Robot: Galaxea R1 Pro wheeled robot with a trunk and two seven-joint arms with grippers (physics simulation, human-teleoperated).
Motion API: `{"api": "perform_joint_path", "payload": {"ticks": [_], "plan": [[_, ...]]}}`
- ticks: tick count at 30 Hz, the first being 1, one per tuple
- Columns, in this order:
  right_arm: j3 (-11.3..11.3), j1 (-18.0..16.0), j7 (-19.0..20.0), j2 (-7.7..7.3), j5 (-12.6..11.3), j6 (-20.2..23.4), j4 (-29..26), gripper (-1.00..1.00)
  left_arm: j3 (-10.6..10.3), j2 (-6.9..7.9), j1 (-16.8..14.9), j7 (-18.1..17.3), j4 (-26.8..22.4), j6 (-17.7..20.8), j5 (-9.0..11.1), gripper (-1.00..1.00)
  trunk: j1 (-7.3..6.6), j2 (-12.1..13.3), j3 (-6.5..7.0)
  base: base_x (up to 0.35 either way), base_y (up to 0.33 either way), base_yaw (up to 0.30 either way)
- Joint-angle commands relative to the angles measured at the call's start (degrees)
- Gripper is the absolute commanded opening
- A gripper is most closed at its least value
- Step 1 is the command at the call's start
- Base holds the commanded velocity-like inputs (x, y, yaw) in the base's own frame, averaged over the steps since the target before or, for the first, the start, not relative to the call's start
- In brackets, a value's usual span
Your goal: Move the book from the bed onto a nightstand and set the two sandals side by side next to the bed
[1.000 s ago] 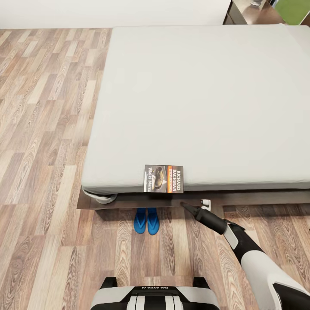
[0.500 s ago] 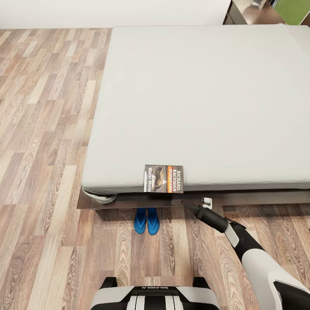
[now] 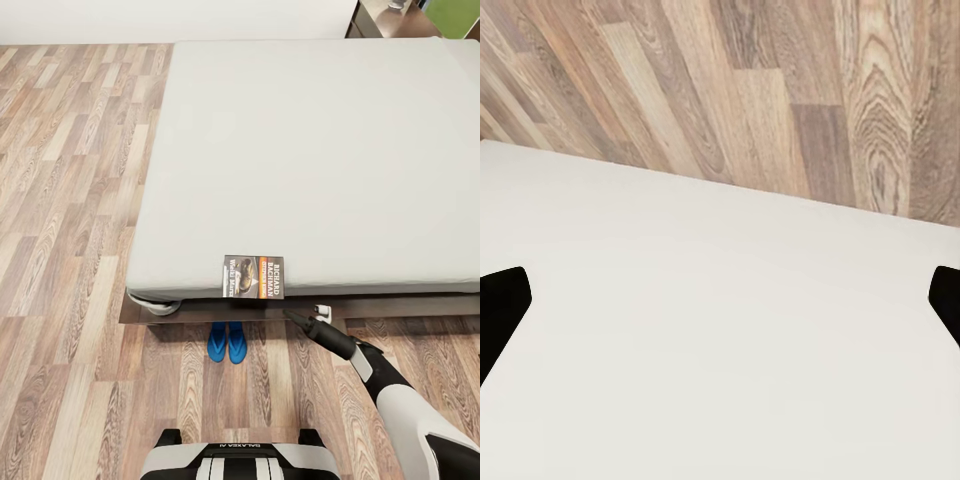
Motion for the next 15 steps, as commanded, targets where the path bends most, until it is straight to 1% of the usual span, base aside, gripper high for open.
{"api": "perform_joint_path", "payload": {"ticks": [1, 12, 15], "plan": [[-0.1, 0.0, 0.2, 0.00, -0.1, 0.6, 0.0, 1.00, -0.5, -0.01, 0.0, 0.1, 0.1, -0.2, 0.5, 1.00, 0.00, 0.0, -0.02, 0.000, 0.000, 0.000], [-0.2, 0.0, 1.3, -0.11, 0.0, 0.5, 0.0, 1.00, -0.5, 0.02, 0.0, 0.0, 0.0, -0.3, 0.5, 1.00, 0.00, 0.0, -0.02, 0.000, 0.000, 0.000], [-0.2, 0.0, 1.3, -0.12, -0.1, -0.3, 0.2, 1.00, -0.5, 0.02, 0.0, 0.0, 0.0, -0.3, 0.5, 1.00, 0.00, 0.0, -0.02, 0.000, 0.000, 0.000]]}}
